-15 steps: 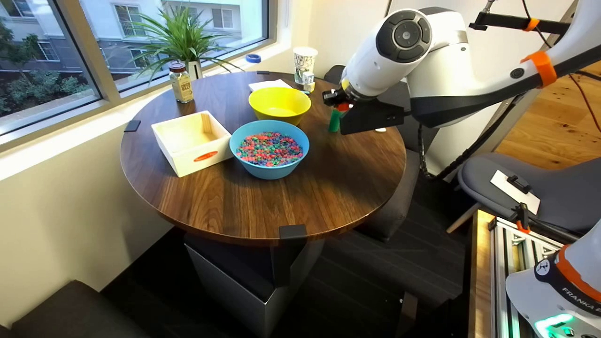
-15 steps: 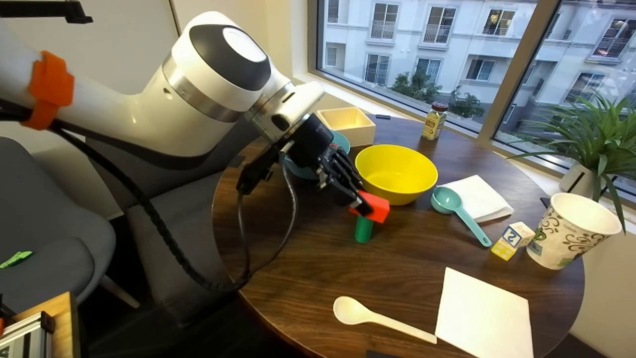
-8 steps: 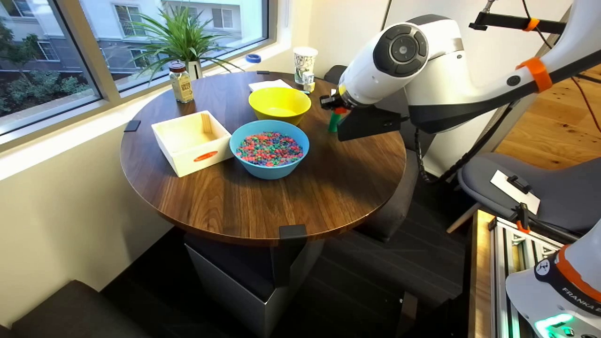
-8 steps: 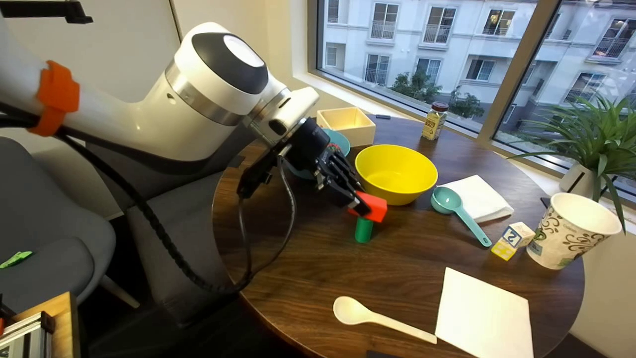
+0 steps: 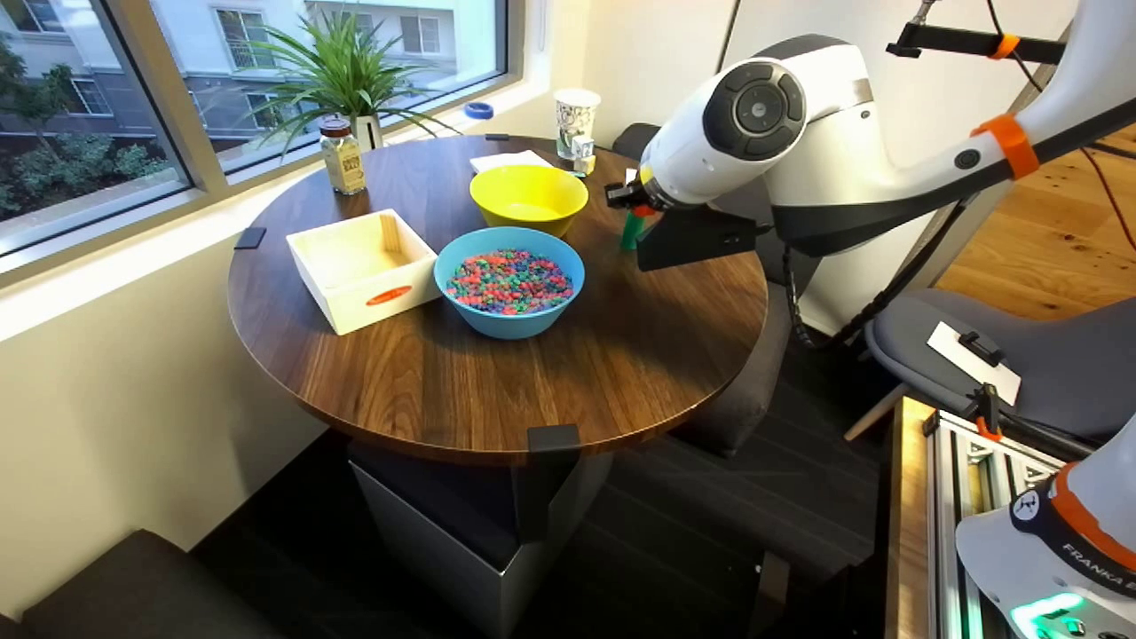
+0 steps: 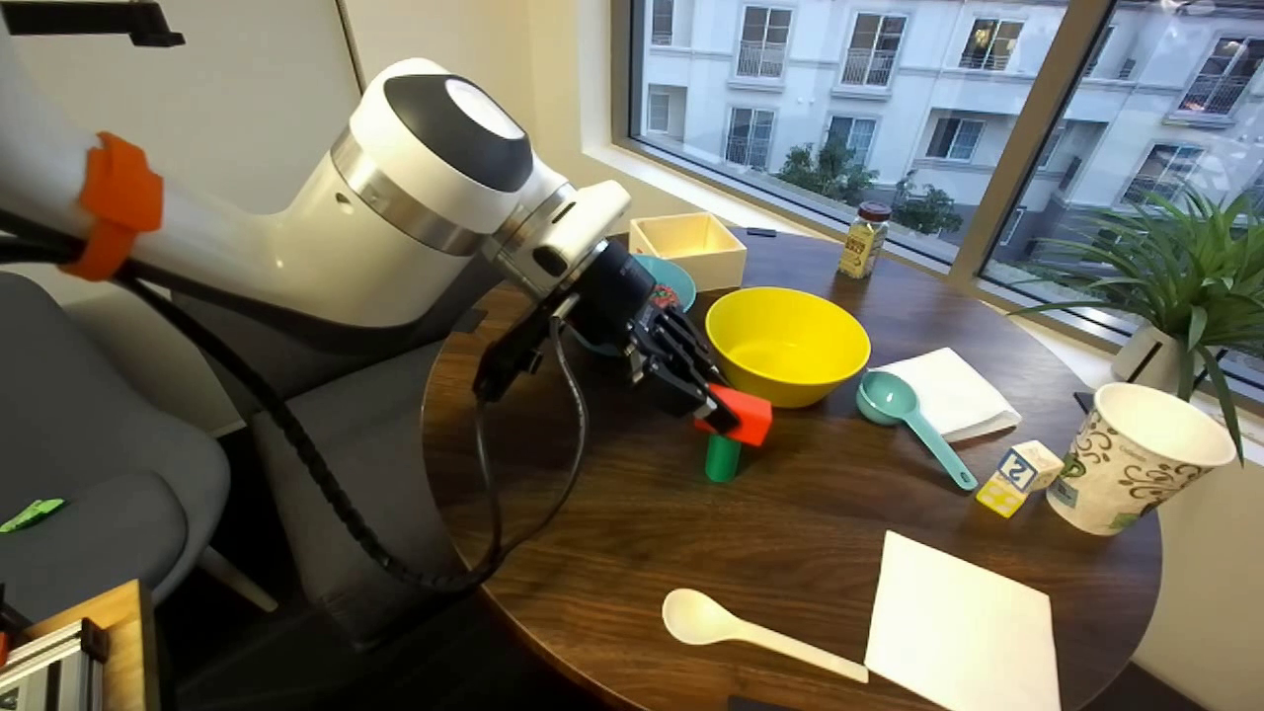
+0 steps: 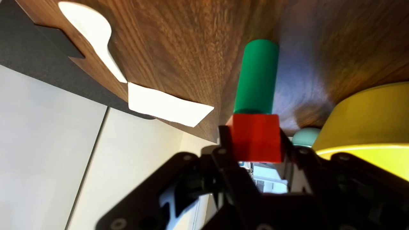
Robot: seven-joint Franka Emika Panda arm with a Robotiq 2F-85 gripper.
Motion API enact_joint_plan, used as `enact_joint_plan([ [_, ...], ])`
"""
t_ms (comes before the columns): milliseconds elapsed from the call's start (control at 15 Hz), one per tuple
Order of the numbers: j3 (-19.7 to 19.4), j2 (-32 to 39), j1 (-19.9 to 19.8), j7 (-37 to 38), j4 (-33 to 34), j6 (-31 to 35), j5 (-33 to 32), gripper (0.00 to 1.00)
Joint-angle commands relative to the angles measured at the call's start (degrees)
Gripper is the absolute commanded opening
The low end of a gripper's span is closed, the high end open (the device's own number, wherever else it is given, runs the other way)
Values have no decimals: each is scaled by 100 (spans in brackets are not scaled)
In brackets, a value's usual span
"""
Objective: Pick up the orange rectangular block and place it horizontally on the green cylindrical block
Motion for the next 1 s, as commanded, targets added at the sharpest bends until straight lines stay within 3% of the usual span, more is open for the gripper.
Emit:
enact_joint_plan([
  [0,34,-17,59,330,-107,-209,-242,8],
  [933,102,50,125,747,-137,-402,-704,8],
])
